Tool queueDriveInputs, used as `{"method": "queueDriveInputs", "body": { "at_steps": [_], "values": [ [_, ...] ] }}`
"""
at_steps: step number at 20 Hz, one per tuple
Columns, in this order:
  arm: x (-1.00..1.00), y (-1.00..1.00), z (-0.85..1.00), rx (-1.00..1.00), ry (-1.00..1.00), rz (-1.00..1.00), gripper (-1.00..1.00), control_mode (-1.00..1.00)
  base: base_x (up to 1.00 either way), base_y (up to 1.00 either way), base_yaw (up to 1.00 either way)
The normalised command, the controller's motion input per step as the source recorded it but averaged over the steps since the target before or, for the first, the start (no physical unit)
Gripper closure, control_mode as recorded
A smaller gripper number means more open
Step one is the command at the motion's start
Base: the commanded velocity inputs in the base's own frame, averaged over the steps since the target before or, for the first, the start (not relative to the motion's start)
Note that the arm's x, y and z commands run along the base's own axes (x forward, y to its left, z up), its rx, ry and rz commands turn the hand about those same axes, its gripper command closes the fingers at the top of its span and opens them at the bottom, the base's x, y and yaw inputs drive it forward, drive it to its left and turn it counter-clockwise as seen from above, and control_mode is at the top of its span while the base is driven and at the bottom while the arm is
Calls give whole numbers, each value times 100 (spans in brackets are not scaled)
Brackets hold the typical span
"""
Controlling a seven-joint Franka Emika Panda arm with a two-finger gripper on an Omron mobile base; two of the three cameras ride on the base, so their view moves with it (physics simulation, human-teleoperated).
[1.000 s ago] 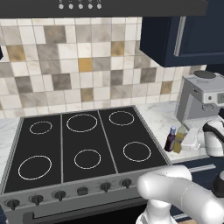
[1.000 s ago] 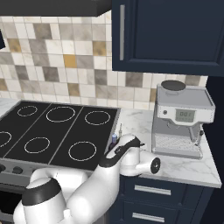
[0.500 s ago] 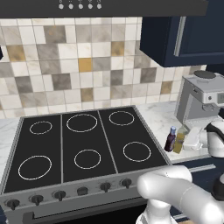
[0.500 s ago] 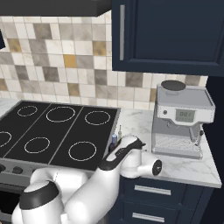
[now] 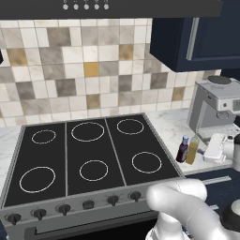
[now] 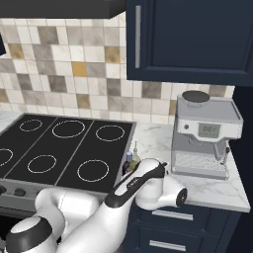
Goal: Take 2 condiments from the cabinet and move them on the counter near the stove.Make sure the condiments are lined up with each other, next to each other.
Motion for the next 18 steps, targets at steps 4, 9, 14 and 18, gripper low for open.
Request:
{"method": "queueDriveInputs", "body": {
  "at_steps": [4, 9, 14, 18],
  "values": [
    [-42, 11, 48, 0, 9, 0, -100, -100, 0, 0, 0],
    [-39, 41, 35, 0, 23, 0, -100, -100, 0, 0, 0],
    [-25, 72, 14, 0, 18, -7, -100, -100, 0, 0, 0],
    [-27, 74, 23, 0, 0, -16, -100, -100, 0, 0, 0]
  ]
}}
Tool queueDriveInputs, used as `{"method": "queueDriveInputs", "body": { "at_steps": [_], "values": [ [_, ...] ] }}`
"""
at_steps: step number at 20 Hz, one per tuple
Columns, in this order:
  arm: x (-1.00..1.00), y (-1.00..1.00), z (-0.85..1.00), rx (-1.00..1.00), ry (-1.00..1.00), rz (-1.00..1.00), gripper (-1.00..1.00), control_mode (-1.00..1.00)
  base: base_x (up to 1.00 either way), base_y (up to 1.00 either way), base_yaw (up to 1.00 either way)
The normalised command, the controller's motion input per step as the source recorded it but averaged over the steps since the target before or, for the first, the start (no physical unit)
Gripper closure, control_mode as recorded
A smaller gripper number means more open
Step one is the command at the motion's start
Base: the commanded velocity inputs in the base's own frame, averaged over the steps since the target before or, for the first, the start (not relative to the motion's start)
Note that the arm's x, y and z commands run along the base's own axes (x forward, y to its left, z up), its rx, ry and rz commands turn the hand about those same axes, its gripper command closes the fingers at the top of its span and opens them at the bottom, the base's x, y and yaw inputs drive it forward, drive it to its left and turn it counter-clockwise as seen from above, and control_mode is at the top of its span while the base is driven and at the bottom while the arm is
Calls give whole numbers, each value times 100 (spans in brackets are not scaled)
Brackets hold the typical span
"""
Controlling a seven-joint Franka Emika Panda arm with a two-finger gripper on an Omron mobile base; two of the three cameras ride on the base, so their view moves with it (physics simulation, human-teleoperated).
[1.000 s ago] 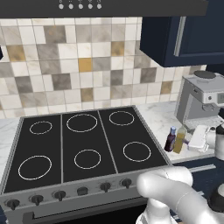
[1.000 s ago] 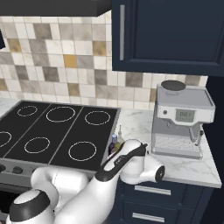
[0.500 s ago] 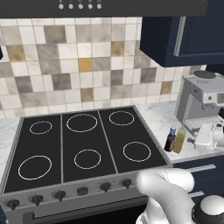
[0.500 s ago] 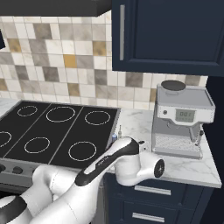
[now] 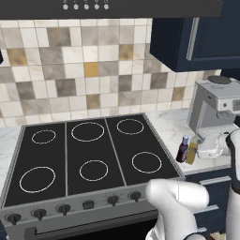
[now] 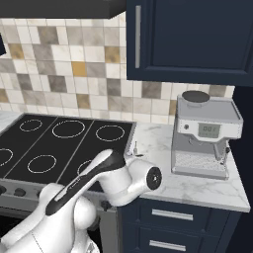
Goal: Take 2 condiments from the cabinet and move them on the counter near the stove.Make sure the condiments are lined up with each other, next to each other.
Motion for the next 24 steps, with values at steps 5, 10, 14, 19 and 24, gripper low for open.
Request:
{"method": "queueDriveInputs", "body": {
  "at_steps": [5, 10, 14, 19, 24],
  "values": [
    [-14, 83, 25, 0, 8, -24, -100, -100, 0, 0, 0],
    [-1, 74, 21, -3, 28, -27, -100, -100, 0, 0, 0],
    [0, 70, 31, -17, 31, -21, -100, -100, 0, 0, 0],
    [0, 61, 31, -18, 27, -15, -100, -100, 0, 0, 0],
    [0, 47, 0, -16, 4, -12, -100, -100, 0, 0, 0]
  ]
}}
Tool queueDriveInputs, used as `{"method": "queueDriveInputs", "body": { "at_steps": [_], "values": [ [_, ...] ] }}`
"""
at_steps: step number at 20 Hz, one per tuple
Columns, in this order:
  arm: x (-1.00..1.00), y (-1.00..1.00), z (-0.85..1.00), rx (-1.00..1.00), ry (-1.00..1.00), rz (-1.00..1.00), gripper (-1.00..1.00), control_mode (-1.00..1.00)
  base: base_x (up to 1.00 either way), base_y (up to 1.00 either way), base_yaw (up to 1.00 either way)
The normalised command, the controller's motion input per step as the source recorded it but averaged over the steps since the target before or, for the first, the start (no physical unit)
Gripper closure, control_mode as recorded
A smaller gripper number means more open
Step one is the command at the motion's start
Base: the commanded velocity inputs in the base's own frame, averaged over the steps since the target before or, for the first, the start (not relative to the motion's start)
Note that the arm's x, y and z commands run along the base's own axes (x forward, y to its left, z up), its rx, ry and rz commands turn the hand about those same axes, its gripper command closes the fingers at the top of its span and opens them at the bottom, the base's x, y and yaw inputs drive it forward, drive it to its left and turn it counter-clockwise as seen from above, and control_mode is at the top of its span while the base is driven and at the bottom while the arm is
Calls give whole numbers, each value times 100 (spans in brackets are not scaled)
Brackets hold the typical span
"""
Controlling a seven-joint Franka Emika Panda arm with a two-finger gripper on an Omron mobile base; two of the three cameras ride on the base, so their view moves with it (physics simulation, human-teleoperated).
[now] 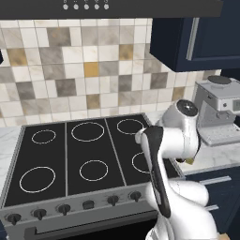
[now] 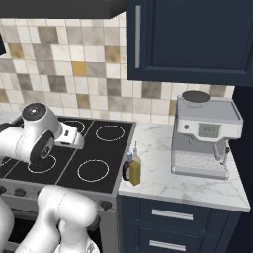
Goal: Take 2 condiments from the cabinet and move them on the counter near the stove.Make sure the condiments are lined up with each other, next to each other.
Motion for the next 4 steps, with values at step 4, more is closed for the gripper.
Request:
{"method": "queueDriveInputs", "body": {
  "at_steps": [4],
  "values": [
    [0, 4, 0, -4, 1, -3, -100, -100, 0, 0, 0]
  ]
}}
